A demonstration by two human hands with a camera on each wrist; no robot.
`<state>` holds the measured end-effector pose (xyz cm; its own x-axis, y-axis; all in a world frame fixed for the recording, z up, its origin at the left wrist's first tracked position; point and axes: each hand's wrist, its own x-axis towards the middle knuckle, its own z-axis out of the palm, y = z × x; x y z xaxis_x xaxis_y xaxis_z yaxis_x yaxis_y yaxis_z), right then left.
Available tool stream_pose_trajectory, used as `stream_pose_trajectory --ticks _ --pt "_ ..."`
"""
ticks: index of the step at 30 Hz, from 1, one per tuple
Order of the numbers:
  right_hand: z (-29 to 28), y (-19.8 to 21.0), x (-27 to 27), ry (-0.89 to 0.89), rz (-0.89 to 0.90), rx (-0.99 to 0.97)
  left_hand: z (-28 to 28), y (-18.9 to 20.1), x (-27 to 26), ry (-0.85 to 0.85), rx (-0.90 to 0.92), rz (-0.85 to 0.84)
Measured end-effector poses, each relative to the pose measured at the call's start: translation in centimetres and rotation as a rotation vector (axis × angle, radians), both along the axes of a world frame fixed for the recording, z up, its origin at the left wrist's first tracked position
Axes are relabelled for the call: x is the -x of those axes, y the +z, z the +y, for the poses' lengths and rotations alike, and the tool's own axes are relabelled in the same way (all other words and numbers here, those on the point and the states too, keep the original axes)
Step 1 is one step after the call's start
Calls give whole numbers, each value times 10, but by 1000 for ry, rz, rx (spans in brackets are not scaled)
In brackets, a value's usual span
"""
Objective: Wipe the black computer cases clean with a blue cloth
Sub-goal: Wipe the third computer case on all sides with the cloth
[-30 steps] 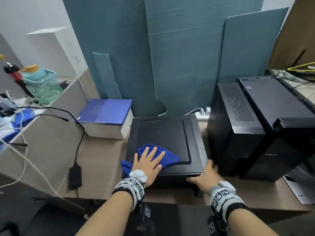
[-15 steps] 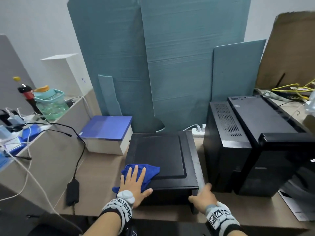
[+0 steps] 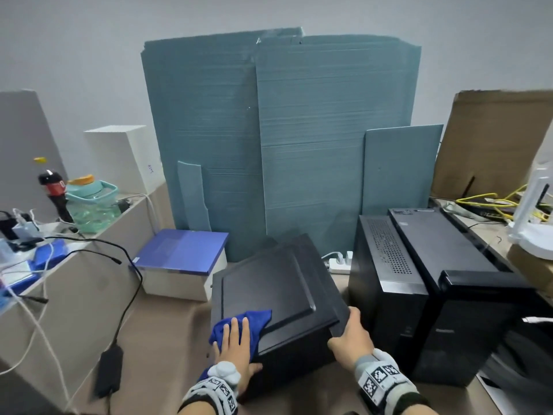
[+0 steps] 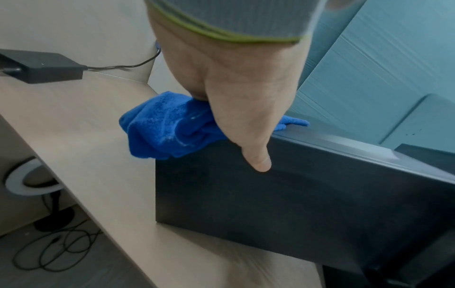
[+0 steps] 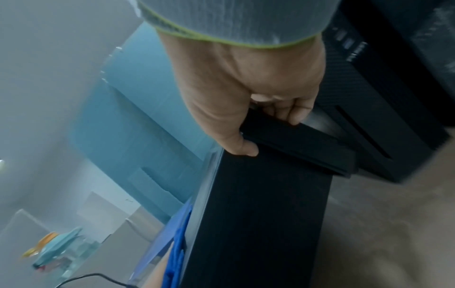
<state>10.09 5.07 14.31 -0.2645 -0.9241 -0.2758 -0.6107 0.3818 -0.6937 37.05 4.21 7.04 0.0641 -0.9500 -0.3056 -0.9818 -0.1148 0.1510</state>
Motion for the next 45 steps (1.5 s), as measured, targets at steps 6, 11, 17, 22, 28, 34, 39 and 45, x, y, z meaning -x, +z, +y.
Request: stream_pose_trajectory --ticks 6,11,17,22,28,34,39,45 --pt "-16 41 -5 81 182 212 -12 10 13 -23 -41 169" --pt "-22 68 -18 167 359 388 -11 16 27 -39 30 224" --pt "-21 83 -29 257 463 472 -6 16 36 -15 88 302" --pt "-9 75 -26 358 486 482 6 20 39 -16 60 335" --pt "-2 68 -8 380 474 439 17 8 46 -150 141 230" --pt "-5 71 -6 424 511 443 16 27 40 -178 293 284" --pt "-13 67 -2 386 367 401 12 91 42 -224 632 688" --pt "-45 88 -3 220 286 458 -34 187 63 -185 1073 809"
